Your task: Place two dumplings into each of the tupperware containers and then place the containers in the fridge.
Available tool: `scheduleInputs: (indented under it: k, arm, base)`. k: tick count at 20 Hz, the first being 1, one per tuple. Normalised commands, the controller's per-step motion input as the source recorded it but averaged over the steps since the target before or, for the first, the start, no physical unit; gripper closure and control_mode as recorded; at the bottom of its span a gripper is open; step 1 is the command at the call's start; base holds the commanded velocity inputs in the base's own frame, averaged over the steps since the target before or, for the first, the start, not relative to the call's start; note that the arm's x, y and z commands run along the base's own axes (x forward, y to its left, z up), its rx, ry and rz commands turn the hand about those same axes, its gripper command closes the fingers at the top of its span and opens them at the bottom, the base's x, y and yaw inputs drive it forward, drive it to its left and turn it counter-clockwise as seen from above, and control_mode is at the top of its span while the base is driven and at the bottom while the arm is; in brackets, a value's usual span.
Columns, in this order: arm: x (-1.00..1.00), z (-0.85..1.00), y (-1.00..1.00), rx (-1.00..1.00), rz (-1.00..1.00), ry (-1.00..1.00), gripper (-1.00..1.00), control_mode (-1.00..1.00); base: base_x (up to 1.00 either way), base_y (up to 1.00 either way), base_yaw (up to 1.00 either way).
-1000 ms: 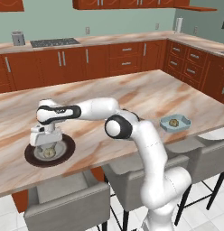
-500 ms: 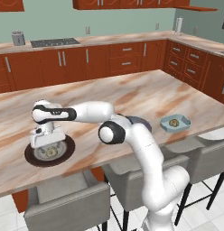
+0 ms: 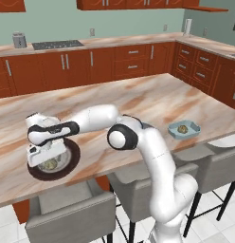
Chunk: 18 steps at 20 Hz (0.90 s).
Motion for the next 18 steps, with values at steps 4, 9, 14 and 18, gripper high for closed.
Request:
scheduleInputs:
  k: [4, 9, 14, 18]
  arm:
    - [-0.36, -0.47, -1.0, 0.1, -0.18, -0.34, 1.0, -1.0]
    - [-0.24, 0.01, -0.99, 0.15, -0.27, -0.16, 1.0, -1.0]
    - [0.08, 0.89, -0.52, 0.13, -0.2, -0.25, 1.0, -1.0]
    - [0.22, 1.0, -0.63, 0.0, -0.03, -0.03, 1.0, -1.0]
  base:
    - [0.0, 0.0, 0.0]
    - [0.0, 0.0, 0.0]
    - [0.0, 0.0, 0.0]
    - [0.0, 0.0, 0.0]
